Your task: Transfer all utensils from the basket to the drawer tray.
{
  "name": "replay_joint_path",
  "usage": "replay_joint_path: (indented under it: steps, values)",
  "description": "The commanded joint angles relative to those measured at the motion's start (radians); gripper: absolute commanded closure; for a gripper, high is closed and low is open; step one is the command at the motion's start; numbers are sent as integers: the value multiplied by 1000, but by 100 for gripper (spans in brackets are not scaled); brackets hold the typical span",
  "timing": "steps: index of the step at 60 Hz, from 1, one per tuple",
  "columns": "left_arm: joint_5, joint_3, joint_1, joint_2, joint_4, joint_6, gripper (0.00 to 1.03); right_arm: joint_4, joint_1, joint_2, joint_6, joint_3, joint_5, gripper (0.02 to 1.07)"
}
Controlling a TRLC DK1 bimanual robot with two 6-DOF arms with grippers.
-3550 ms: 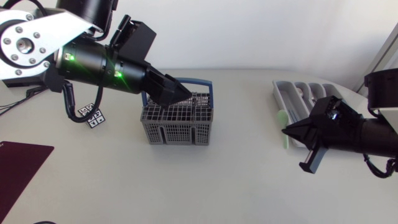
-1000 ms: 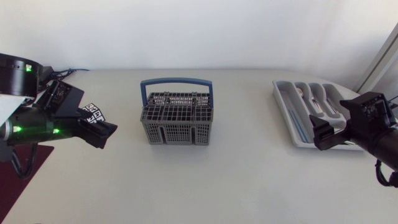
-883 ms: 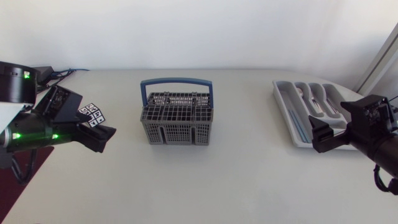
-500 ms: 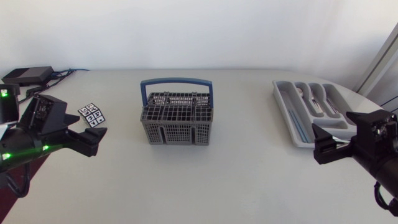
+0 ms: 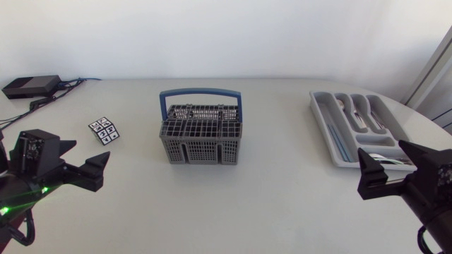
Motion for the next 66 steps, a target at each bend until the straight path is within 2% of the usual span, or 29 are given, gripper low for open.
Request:
replay_joint_path:
  steps: [1,6,26,66]
  values:
    - [-4,-54,22,-39,32,-30,5,-5,10,-48,65,-43,12,6]
    - [-6,-86,44,-57,53,-31,5,-4,15,-103,106,-73,16,6]
    - [-9,-192,47,-172,107,-74,5,-2,31,-281,237,-168,27,6]
    - [-49,-331,7,-527,101,-251,6,-2,31,-281,237,-168,27,6]
